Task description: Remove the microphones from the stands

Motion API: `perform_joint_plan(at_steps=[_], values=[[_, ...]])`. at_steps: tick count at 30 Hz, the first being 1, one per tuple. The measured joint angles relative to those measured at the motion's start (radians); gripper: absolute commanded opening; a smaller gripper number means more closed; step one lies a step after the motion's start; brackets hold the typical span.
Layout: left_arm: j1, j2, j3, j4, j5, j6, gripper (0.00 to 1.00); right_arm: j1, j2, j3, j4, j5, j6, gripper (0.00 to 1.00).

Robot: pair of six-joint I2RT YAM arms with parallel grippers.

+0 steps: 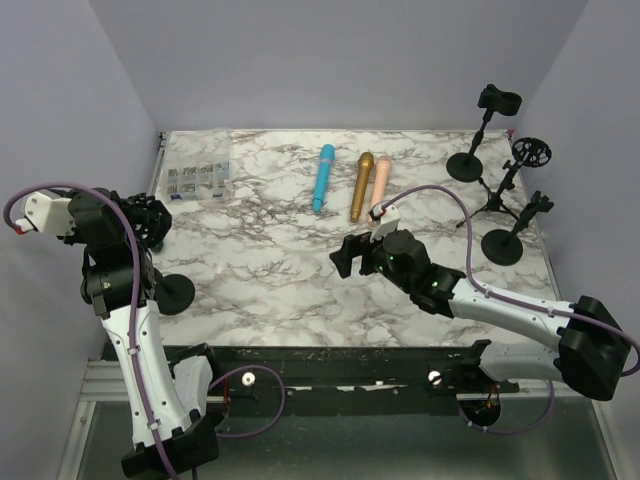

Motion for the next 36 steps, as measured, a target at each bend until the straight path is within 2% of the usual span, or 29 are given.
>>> perform_joint_plan(at_steps=[18,27,30,34,36], values=[[0.001,-0.034,0.074,-0.01,-0.035,0.013,0.14,0.0,0.025,0.0,0.007,-0.002,0.001,1.0],[0.001,-0.097,0.144,-0.05,-0.088,-0.01,0.08,0.0,0.034,0.0,0.008,-0.009,0.005,1.0],[0.001,-0.123,0.18,-0.079,-0.108,-0.01,0.0,0.0,0.041,0.0,0.008,-0.015,0.009,1.0],[-0.013,-0.13,0.251,-0.077,-0.101,0.029,0.0,0.0,0.047,0.0,0.008,-0.022,0.01,1.0],[-0.024,-0.131,0.27,-0.048,-0.05,0.068,0.0,0.0,0.049,0.0,0.009,-0.026,0.013,1.0]])
